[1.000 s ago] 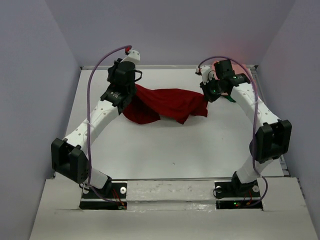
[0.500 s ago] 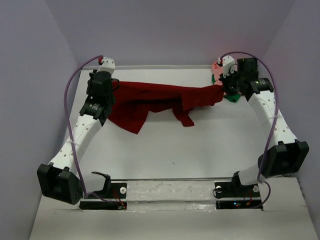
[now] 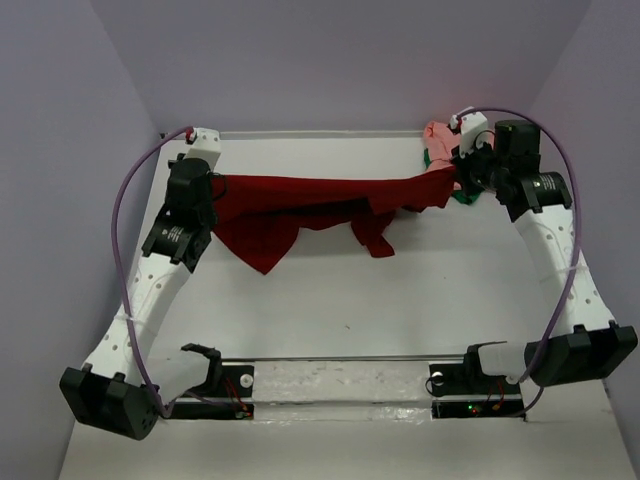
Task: Fold and stack the t-shirts
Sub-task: Flatten out the tshirt
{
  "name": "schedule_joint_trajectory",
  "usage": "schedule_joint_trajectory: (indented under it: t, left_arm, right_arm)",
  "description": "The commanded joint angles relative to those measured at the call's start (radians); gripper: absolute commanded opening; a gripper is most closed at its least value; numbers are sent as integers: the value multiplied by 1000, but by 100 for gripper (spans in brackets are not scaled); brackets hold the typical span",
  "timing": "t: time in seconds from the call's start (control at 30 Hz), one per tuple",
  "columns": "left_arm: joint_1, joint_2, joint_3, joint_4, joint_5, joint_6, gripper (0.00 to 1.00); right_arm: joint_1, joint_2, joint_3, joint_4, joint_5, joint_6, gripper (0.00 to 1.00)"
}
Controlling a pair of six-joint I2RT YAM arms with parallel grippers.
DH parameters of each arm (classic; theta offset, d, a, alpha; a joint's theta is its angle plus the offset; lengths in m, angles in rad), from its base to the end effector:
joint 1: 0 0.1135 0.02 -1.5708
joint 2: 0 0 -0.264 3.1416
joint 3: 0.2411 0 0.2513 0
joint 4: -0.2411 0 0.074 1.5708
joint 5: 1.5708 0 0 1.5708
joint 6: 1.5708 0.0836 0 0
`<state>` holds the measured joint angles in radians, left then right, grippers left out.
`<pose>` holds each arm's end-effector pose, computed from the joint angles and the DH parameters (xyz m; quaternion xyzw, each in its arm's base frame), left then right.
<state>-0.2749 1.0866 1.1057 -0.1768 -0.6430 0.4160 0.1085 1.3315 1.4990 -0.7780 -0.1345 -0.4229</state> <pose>0.2822 -0.0275 0.3897 0.0513 0.7485 0.2832 0.5975 0.3135 0.0454 0.3799 -0.2623 0.8457 -0.0133 0.4645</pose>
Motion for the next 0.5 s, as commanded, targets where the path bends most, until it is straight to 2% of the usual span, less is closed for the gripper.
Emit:
schedule_joint_trajectory:
  t: [0.0, 0.47]
  left_arm:
    - [9, -99, 11, -26, 49, -29, 0]
    - [68, -175, 155, -147, 281, -95, 0]
  right_arm:
    - [-9, -112, 6, 14, -14, 9, 0]
    - [-9, -259, 84, -10, -1, 32, 0]
